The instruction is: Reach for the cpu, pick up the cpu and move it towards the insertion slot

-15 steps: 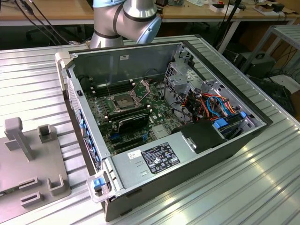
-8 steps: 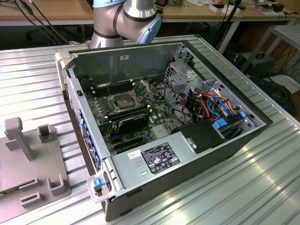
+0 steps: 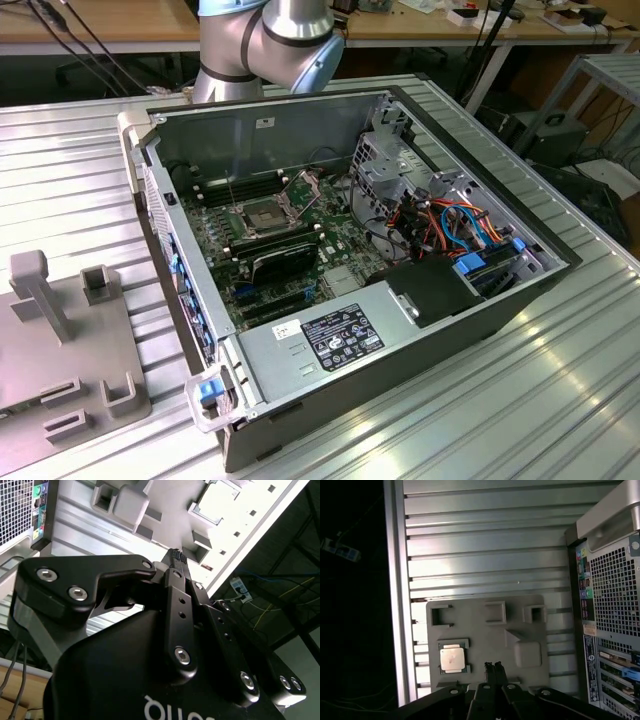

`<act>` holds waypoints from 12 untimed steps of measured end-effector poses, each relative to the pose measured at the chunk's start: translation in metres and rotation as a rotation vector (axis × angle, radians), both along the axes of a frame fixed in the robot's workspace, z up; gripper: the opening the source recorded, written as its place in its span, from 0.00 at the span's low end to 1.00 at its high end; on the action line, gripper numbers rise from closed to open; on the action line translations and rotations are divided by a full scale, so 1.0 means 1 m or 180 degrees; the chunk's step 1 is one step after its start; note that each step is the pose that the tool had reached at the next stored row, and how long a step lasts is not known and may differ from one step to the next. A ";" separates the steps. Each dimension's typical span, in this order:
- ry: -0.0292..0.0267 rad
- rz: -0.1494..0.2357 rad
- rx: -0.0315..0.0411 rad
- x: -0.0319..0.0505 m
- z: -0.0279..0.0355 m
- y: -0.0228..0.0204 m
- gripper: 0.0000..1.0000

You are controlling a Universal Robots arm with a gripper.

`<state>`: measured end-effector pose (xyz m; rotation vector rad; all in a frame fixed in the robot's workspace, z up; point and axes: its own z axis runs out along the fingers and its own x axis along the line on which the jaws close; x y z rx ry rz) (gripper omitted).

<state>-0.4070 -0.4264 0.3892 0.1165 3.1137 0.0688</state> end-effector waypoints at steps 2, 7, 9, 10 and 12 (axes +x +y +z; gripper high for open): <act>0.0000 0.0000 0.0000 -0.0021 0.0000 0.0000 0.11; 0.0000 0.0000 0.0000 -0.0084 0.0000 0.0000 0.11; 0.0000 0.0000 0.0000 -0.0107 0.0000 0.0000 0.11; 0.0000 0.0000 0.0000 -0.0115 0.0000 0.0000 0.11; 0.0000 0.0000 0.0000 -0.0133 0.0000 0.0000 0.11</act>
